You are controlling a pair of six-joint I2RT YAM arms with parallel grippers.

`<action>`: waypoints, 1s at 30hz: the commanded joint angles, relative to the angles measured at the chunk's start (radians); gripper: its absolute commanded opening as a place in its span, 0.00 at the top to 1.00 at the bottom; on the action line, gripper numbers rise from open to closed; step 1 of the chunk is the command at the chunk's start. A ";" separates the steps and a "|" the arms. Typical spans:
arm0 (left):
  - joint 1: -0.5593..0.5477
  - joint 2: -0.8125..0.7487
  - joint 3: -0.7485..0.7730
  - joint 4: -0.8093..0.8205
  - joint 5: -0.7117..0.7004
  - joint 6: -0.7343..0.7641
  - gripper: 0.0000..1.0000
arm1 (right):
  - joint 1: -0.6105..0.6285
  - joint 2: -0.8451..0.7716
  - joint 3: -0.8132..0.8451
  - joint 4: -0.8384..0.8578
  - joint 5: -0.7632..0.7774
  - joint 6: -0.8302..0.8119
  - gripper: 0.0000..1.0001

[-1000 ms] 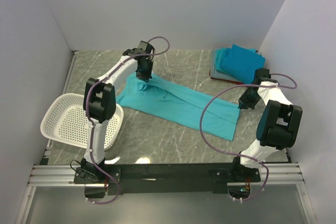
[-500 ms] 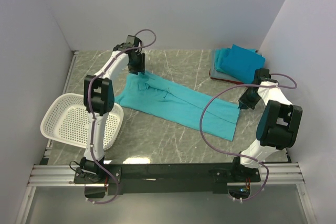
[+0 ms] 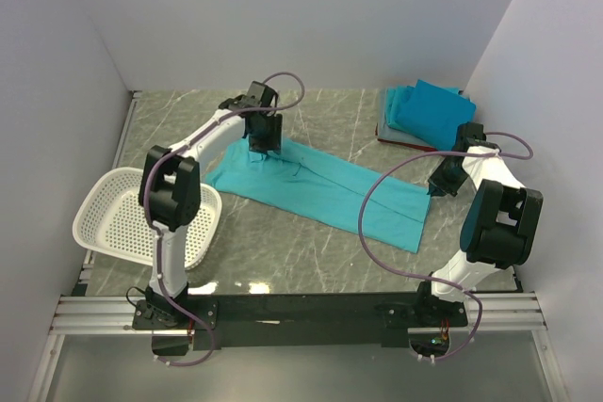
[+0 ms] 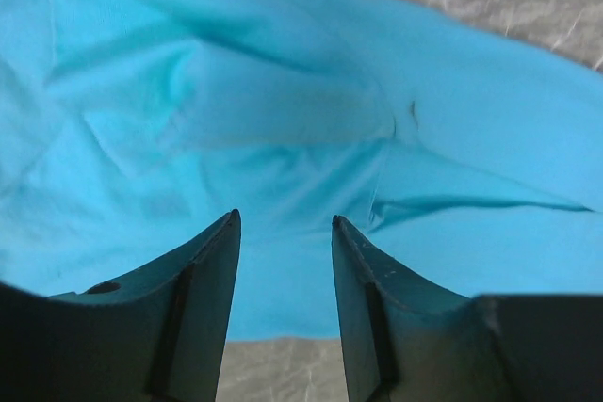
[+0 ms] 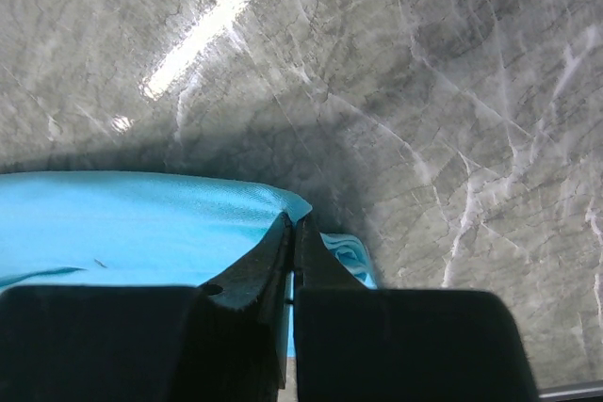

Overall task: Fold and stack the t-shirts
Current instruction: Fold the tshirt

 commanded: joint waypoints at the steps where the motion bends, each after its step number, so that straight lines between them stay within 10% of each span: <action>1: 0.013 -0.104 -0.070 0.042 -0.034 -0.064 0.51 | -0.011 -0.048 -0.003 -0.003 0.025 -0.011 1.00; 30: 0.070 0.166 0.071 0.211 0.132 -0.095 0.47 | -0.011 -0.062 -0.014 -0.008 0.027 -0.004 1.00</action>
